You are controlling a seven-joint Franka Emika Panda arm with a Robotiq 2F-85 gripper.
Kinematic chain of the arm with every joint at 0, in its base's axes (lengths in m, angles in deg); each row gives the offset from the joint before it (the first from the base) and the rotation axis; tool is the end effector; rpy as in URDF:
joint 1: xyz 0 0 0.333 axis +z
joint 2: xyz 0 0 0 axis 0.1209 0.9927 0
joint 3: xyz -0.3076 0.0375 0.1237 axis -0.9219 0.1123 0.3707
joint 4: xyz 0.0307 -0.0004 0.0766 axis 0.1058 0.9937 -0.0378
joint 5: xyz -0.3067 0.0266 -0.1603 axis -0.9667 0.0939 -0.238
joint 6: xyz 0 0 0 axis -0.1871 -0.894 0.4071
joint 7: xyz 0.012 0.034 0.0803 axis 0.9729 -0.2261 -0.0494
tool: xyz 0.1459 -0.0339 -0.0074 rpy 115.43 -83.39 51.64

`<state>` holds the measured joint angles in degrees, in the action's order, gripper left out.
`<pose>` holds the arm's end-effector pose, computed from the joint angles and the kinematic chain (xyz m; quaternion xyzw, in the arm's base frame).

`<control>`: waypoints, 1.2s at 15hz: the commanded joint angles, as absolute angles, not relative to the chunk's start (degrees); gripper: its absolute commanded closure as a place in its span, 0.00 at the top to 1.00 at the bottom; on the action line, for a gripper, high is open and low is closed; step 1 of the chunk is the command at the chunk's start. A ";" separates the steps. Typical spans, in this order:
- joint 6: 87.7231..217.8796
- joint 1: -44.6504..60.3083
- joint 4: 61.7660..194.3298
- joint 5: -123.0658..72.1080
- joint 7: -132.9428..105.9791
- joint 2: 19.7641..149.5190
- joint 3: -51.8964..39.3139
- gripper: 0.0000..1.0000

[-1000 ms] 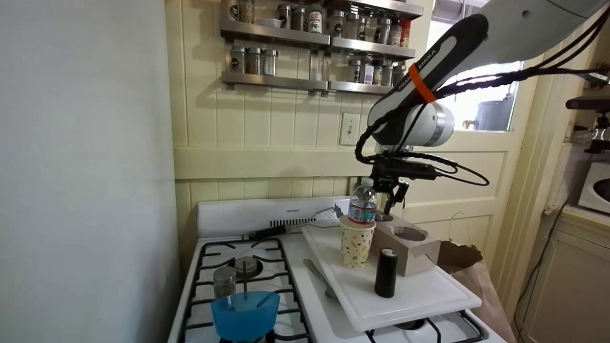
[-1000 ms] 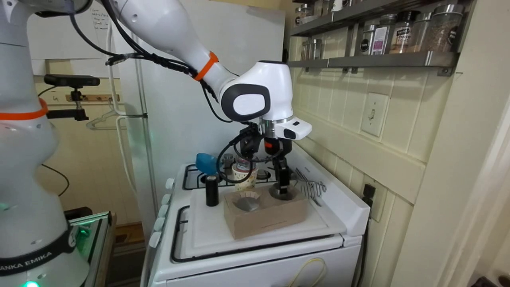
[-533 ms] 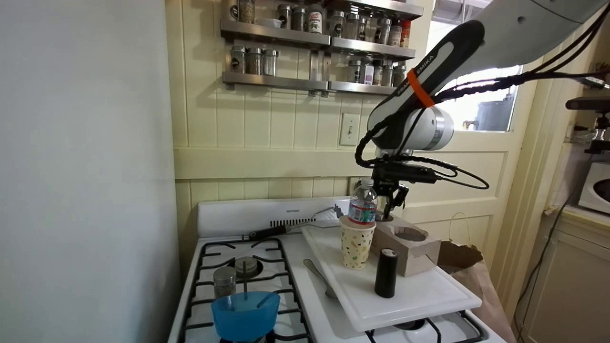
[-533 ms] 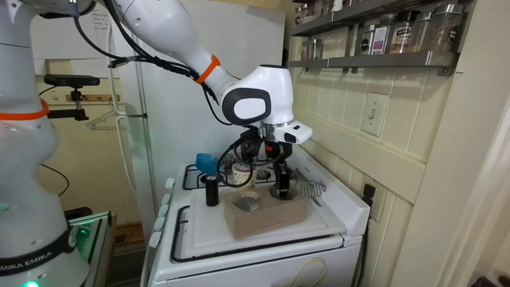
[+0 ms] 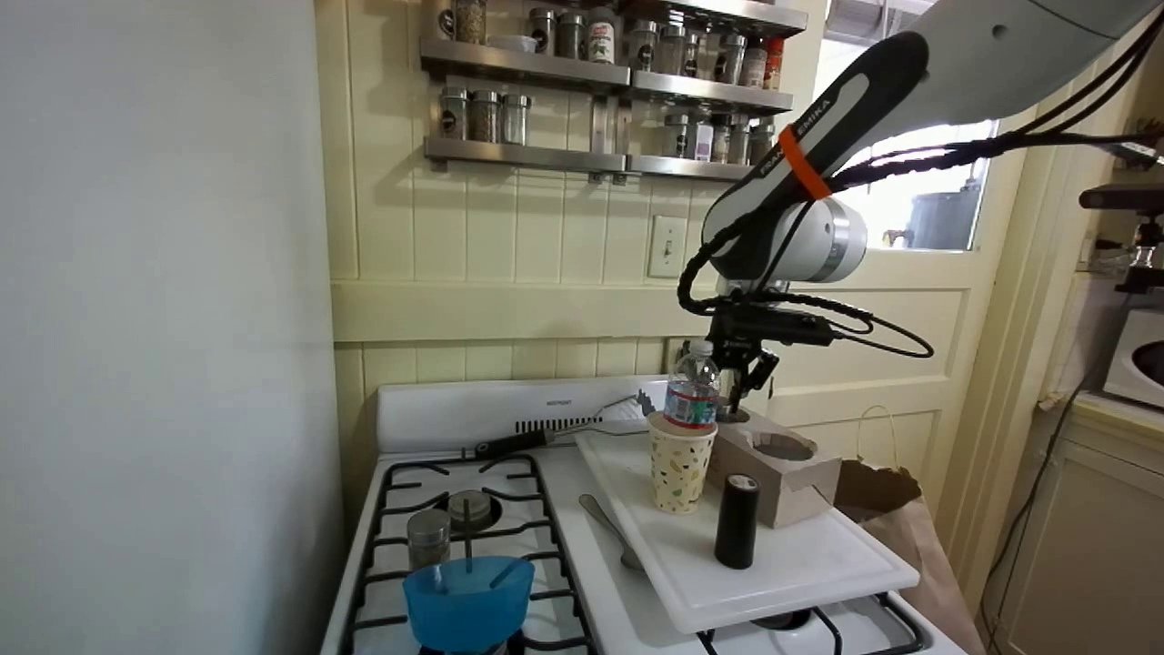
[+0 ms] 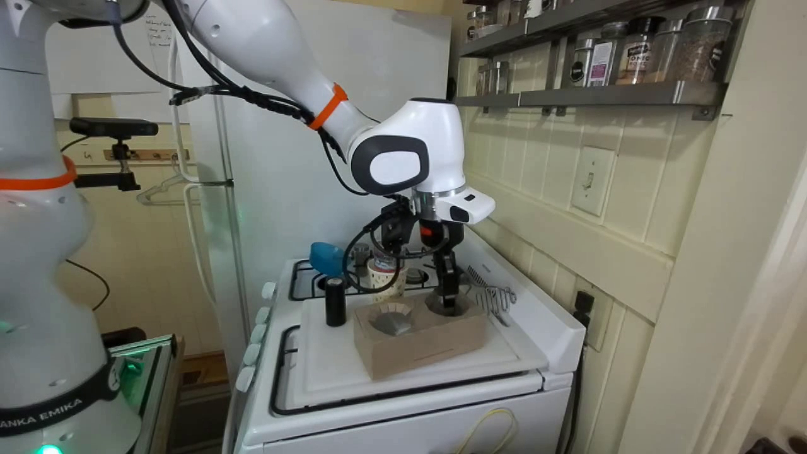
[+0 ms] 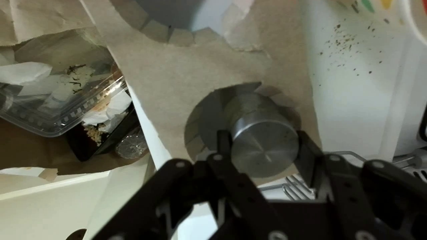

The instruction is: Remove the small bottle from the holder

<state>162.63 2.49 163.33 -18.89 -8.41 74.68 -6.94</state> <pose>0.5254 -0.0824 0.3476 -0.9785 0.1852 -0.0891 0.0169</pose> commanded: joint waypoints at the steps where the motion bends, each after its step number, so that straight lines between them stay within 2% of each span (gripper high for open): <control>1: 163.01 2.52 164.92 -17.74 -8.16 70.62 -6.99 0.25; 10: 164.24 2.48 165.90 -17.85 -8.80 63.17 -6.99 0.25; 18: 158.21 2.94 165.63 -15.32 -11.05 63.13 -6.86 0.25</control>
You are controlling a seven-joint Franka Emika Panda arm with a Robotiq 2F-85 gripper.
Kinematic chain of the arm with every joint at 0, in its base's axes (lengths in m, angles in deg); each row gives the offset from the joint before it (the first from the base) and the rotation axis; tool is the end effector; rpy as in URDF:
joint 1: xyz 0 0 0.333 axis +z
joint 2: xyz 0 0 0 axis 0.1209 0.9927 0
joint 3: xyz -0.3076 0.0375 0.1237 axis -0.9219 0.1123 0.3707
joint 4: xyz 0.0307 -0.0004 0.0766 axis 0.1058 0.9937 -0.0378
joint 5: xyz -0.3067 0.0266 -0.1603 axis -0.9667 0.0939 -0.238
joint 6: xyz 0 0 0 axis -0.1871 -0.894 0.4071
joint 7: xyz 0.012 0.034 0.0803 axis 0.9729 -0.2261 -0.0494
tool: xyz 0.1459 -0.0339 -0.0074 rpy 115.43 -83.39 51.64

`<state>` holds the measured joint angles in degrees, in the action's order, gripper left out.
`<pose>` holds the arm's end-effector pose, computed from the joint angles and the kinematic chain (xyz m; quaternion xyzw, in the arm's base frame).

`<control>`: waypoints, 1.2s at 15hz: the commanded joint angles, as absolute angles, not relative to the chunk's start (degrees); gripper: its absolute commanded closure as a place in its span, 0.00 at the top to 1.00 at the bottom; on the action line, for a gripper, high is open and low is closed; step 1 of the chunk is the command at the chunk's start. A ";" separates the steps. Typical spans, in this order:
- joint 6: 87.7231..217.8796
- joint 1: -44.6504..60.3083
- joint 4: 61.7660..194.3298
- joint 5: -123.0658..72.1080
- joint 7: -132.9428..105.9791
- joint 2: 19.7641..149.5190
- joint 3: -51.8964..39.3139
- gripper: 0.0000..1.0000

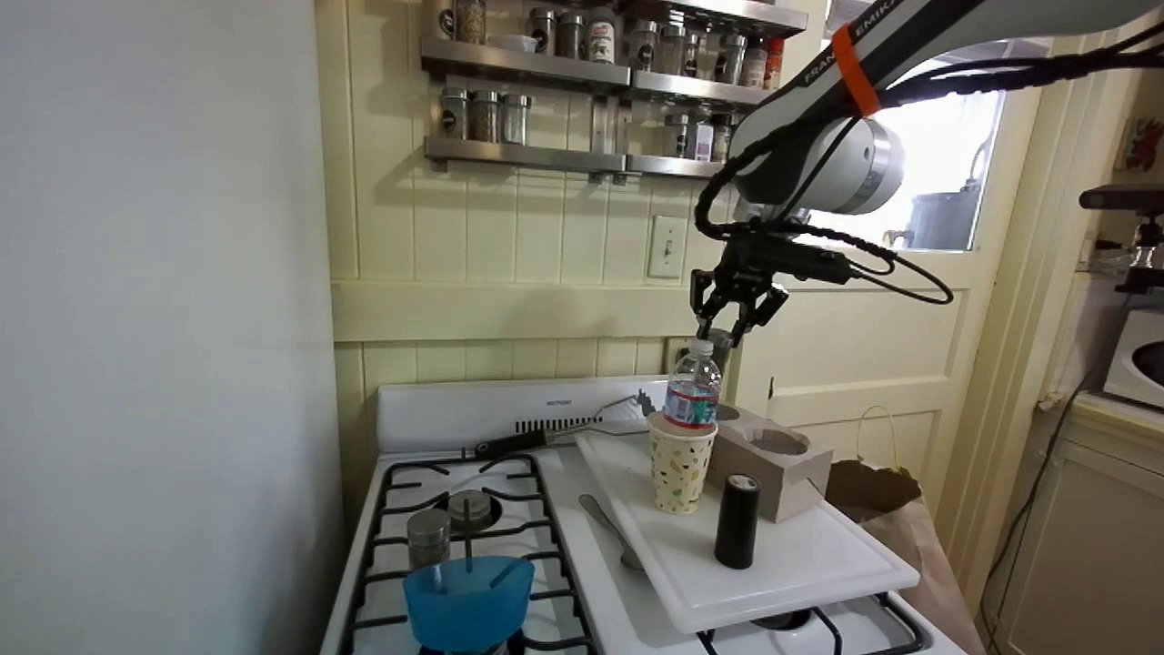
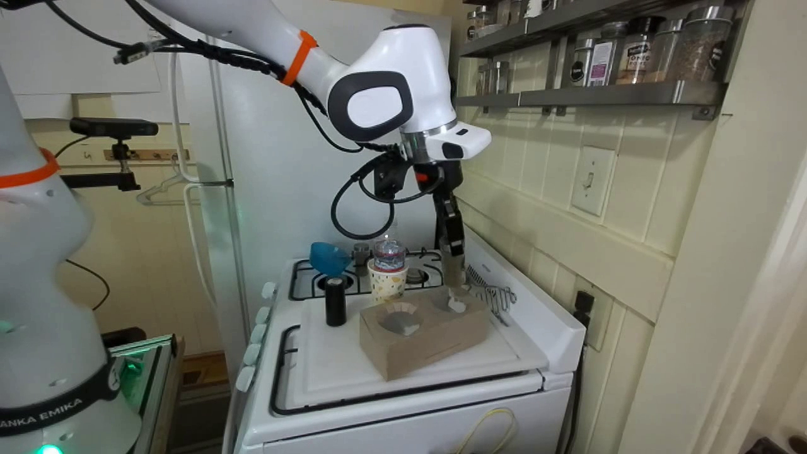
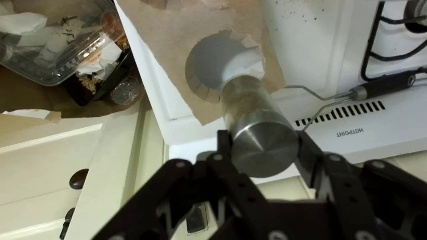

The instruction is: Remove the small bottle from the holder

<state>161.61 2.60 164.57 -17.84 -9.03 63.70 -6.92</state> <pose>0.5064 -0.0785 0.4360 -0.9689 0.1825 -0.1641 0.0330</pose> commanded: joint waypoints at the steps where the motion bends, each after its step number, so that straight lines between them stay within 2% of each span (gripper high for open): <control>1: 157.52 2.95 165.87 -15.04 -11.22 63.32 -6.85 0.25; 12: 166.76 2.47 166.77 -18.39 -5.61 68.99 -6.73 0.25; 18: 177.74 3.50 162.85 -34.88 9.45 76.98 -10.04 0.25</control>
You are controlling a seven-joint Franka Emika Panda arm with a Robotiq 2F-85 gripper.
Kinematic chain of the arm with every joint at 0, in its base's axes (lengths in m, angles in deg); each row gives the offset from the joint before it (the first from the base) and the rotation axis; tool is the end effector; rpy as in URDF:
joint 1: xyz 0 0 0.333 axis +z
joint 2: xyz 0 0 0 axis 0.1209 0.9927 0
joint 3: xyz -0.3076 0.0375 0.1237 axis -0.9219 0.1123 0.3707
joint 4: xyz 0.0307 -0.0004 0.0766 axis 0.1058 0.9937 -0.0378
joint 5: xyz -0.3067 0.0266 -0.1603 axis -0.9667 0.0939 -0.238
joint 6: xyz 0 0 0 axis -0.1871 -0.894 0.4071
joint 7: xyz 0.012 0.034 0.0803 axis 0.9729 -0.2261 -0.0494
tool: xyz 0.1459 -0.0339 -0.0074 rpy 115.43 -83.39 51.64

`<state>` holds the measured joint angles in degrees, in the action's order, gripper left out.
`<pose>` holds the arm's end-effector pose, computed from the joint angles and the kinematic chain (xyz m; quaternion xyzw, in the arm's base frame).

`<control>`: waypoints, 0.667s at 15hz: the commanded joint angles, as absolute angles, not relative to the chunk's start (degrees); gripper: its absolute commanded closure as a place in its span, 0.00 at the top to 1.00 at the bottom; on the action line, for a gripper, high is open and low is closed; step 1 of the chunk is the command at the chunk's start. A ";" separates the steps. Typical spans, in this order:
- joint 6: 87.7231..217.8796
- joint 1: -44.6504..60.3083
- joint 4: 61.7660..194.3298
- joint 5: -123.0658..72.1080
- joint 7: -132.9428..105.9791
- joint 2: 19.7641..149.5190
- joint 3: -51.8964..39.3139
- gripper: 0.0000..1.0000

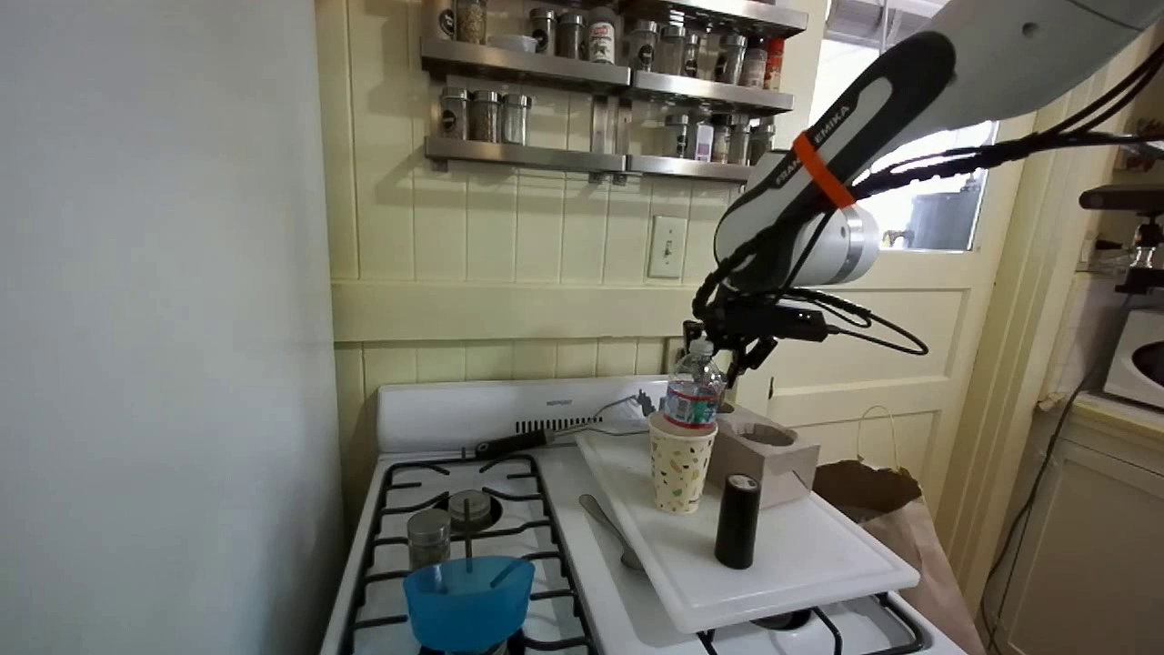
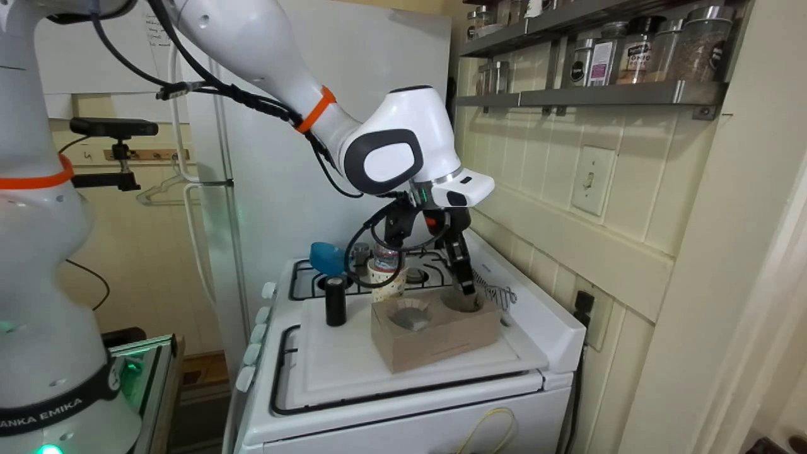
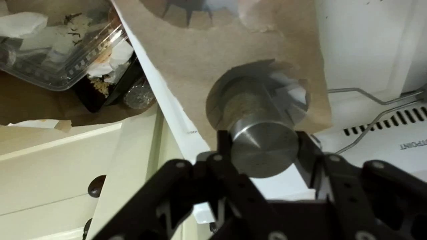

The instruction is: Remove the small bottle from the holder

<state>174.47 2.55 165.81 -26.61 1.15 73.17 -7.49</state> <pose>0.5359 -0.0882 0.3692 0.9591 -0.2149 0.1842 0.0081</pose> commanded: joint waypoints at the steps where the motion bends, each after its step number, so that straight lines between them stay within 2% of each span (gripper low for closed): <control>1: 178.00 4.00 161.78 -37.16 11.65 77.99 -11.16 0.25; 10: 172.89 9.14 155.82 -42.21 22.32 81.08 -15.54 0.25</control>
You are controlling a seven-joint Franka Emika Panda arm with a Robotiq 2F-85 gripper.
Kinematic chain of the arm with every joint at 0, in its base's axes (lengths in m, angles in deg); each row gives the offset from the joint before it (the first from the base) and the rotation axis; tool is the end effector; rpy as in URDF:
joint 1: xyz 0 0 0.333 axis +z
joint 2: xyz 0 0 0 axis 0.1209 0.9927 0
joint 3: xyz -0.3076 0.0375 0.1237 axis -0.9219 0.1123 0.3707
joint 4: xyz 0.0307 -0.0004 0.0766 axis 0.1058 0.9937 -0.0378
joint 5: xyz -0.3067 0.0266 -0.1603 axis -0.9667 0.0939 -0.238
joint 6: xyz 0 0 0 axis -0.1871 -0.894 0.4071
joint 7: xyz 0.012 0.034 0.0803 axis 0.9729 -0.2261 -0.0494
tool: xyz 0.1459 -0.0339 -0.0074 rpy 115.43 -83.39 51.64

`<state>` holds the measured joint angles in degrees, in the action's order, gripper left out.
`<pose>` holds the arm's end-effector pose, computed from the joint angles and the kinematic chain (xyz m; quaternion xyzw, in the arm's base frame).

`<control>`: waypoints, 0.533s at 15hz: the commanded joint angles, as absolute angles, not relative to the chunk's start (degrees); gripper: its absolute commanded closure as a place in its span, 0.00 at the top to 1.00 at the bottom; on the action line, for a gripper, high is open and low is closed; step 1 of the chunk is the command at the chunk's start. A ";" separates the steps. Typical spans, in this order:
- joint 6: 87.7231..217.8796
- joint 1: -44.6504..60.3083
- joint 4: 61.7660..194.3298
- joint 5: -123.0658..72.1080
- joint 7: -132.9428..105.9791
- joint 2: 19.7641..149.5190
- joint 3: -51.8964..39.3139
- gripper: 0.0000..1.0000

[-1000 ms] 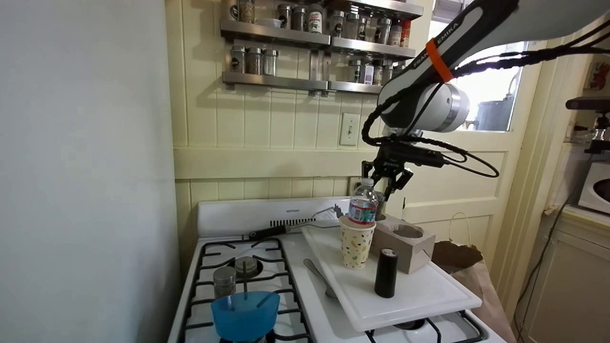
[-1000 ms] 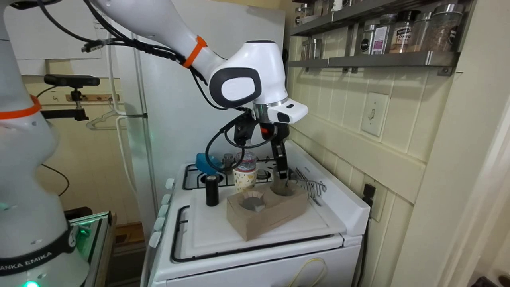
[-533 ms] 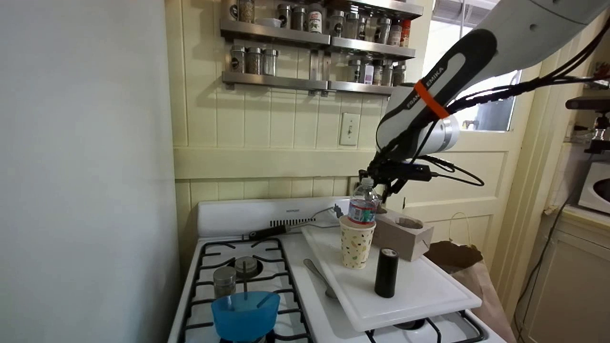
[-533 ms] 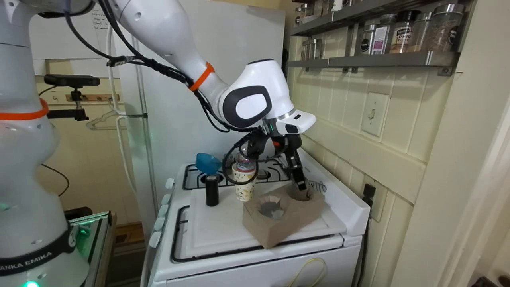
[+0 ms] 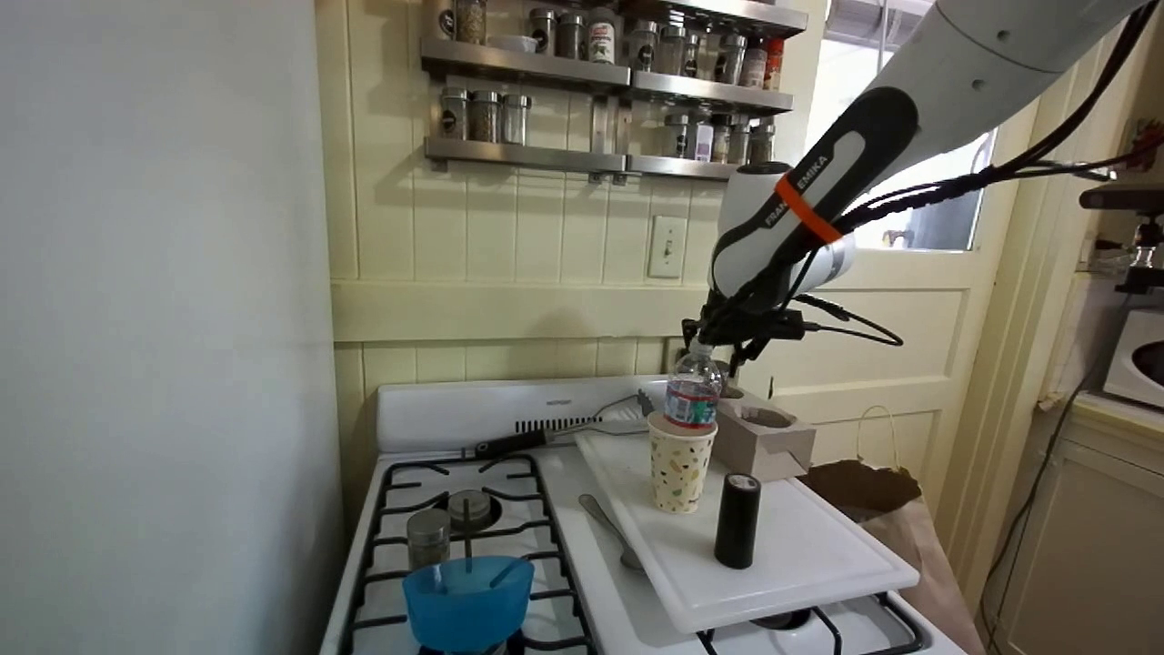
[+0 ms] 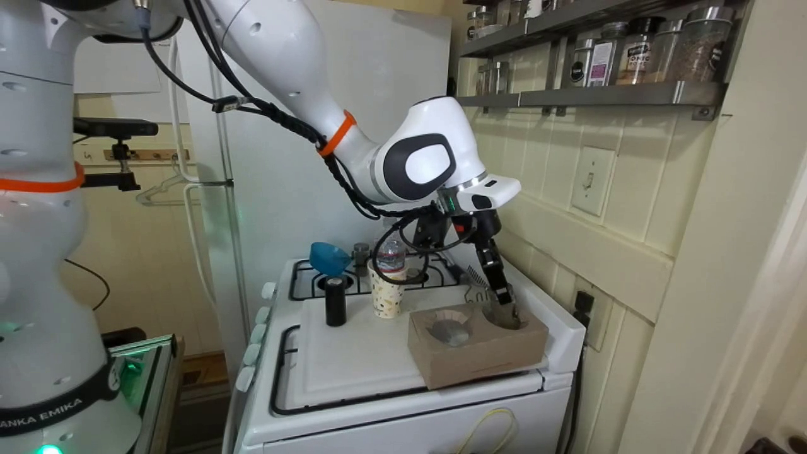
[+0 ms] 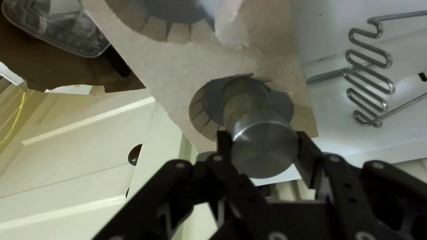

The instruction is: Remove the small bottle from the holder

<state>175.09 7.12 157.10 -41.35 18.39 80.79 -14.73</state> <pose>0.5799 -0.1138 0.3630 0.9364 -0.2686 0.2142 0.0714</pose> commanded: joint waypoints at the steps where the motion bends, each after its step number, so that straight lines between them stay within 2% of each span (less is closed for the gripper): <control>1: 172.71 9.40 155.71 -42.09 22.94 80.99 -15.42 0.25; 8: 165.51 10.63 156.65 -45.06 27.03 77.12 -15.05 0.25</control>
<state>168.99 9.90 156.02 -42.13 23.20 79.80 -14.68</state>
